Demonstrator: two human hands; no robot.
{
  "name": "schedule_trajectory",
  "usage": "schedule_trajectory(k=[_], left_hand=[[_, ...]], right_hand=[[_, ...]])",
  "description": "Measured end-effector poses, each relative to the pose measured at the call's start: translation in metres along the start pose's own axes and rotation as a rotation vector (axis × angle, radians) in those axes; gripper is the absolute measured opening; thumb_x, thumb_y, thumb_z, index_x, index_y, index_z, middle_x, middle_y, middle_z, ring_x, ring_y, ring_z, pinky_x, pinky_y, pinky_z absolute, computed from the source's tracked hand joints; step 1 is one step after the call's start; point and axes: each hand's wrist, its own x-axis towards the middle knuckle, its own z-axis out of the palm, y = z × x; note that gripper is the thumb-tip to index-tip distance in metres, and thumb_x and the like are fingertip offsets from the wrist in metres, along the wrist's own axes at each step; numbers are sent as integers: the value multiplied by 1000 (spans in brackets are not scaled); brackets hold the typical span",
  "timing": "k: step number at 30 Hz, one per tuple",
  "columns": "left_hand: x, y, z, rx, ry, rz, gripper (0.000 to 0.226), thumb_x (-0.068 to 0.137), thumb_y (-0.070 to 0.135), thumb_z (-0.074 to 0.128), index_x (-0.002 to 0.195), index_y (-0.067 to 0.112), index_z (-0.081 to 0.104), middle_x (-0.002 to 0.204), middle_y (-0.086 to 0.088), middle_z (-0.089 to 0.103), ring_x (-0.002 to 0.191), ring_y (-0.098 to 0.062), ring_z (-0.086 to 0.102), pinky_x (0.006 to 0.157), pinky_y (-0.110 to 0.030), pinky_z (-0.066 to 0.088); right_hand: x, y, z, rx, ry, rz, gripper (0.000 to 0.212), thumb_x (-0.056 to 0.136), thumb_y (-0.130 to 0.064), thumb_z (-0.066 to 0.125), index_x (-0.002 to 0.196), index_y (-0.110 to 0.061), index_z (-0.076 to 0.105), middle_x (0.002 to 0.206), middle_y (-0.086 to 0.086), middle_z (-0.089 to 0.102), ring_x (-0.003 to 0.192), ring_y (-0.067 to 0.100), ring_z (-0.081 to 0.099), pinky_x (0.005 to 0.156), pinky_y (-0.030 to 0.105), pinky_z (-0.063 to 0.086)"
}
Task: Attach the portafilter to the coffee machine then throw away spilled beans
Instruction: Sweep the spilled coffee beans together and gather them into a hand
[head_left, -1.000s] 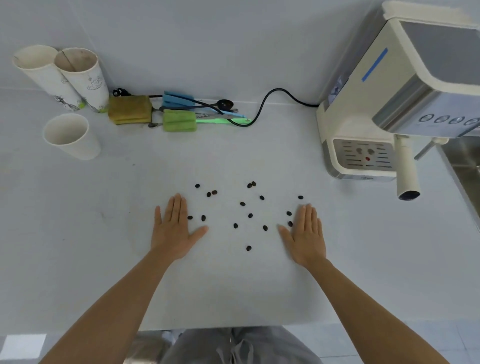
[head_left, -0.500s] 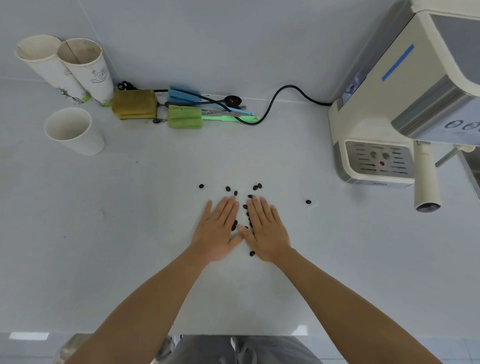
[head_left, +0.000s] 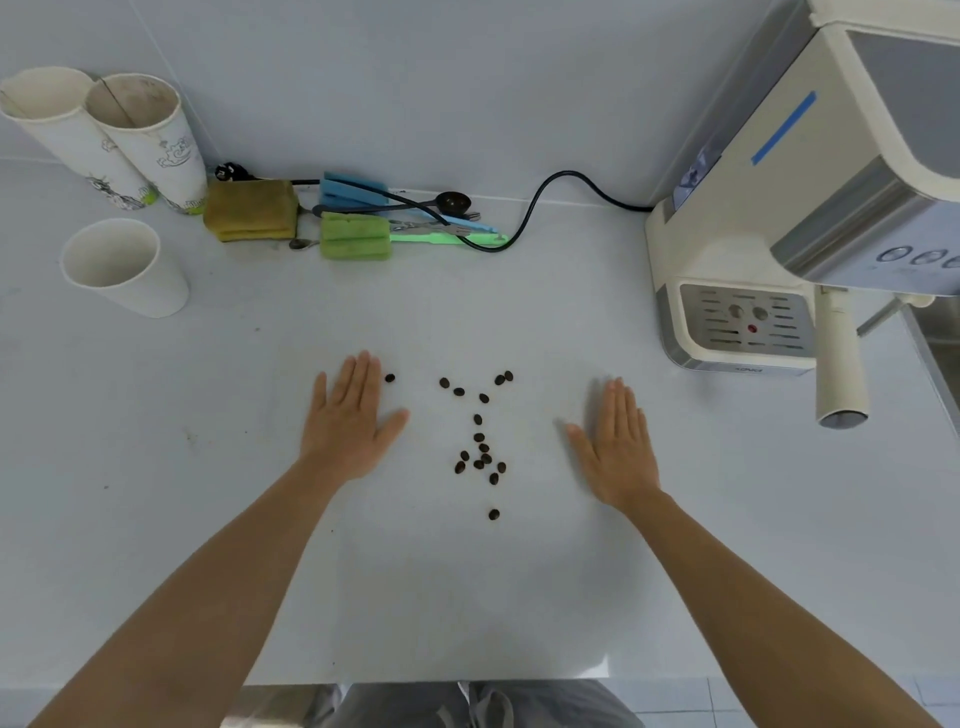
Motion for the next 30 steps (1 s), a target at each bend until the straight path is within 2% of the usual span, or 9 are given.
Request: schedule_trajectory(k=[3, 6, 12, 14, 17, 20, 22, 24, 30], left_hand=[[2, -4, -3, 14, -19, 11, 74, 92, 53, 14, 145, 9, -14, 156, -5, -18, 144, -16, -16, 118, -38, -10], [6, 1, -8, 38, -12, 103, 76, 90, 57, 9, 145, 10, -15, 156, -5, -18, 144, -16, -17, 117, -37, -11], [24, 21, -11, 88, -6, 331, 115, 50, 73, -37, 146, 14, -12, 153, 1, -21, 144, -17, -15, 115, -37, -12], [27, 25, -12, 116, -1, 382, 121, 42, 70, -44, 146, 17, -10, 153, 4, -19, 144, -17, -14, 115, -36, -13], [30, 27, -13, 136, -8, 429, 112, 52, 75, -33, 147, 21, -9, 156, 3, -15, 144, -17, -14, 115, -36, -13], [26, 27, -11, 149, -9, 464, 94, 63, 70, -17, 145, 24, -12, 156, 2, -18, 144, -17, -15, 114, -36, -14], [19, 27, -7, 126, -2, 488, 92, 62, 75, -21, 139, 25, -19, 147, 5, -26, 143, -16, -18, 112, -35, -17], [10, 27, -1, 101, 10, 507, 84, 59, 67, -23, 133, 25, -22, 142, 5, -27, 139, -13, -21, 110, -34, -18], [-17, 31, 16, 54, 83, 540, 84, 73, 66, -15, 142, 20, -4, 155, 1, -1, 144, -21, -5, 115, -34, -13]], right_hand=[[0, -1, 2, 15, -37, 4, 74, 95, -48, 21, 142, -4, -16, 155, 10, -17, 142, 19, -17, 117, 33, -9], [7, -14, 3, 6, -49, -60, 73, 95, -49, 19, 142, -6, -17, 154, 9, -18, 142, 19, -19, 116, 32, -11], [30, -49, 3, -74, -92, -241, 73, 93, -52, 16, 142, -7, -16, 155, 9, -17, 142, 18, -18, 114, 30, -12], [36, -59, 2, -97, -106, -305, 70, 95, -49, 18, 142, -7, -15, 155, 8, -17, 142, 17, -18, 113, 29, -13], [42, -69, 4, -128, -133, -397, 70, 96, -48, 19, 143, -9, -14, 155, 7, -17, 141, 15, -18, 113, 28, -13], [43, -74, 8, -152, -147, -490, 70, 95, -50, 18, 143, -10, -14, 155, 5, -17, 141, 13, -19, 114, 28, -13], [40, -76, 11, -186, -148, -565, 75, 85, -60, 5, 139, -13, -18, 151, 1, -21, 136, 8, -23, 113, 28, -14], [35, -75, 14, -205, -142, -622, 79, 71, -64, -10, 133, -16, -22, 143, -4, -25, 131, 6, -25, 112, 27, -15], [18, -65, 28, -195, -138, -705, 78, 70, -64, -18, 133, -18, -20, 143, -8, -23, 134, 8, -24, 113, 27, -14]])
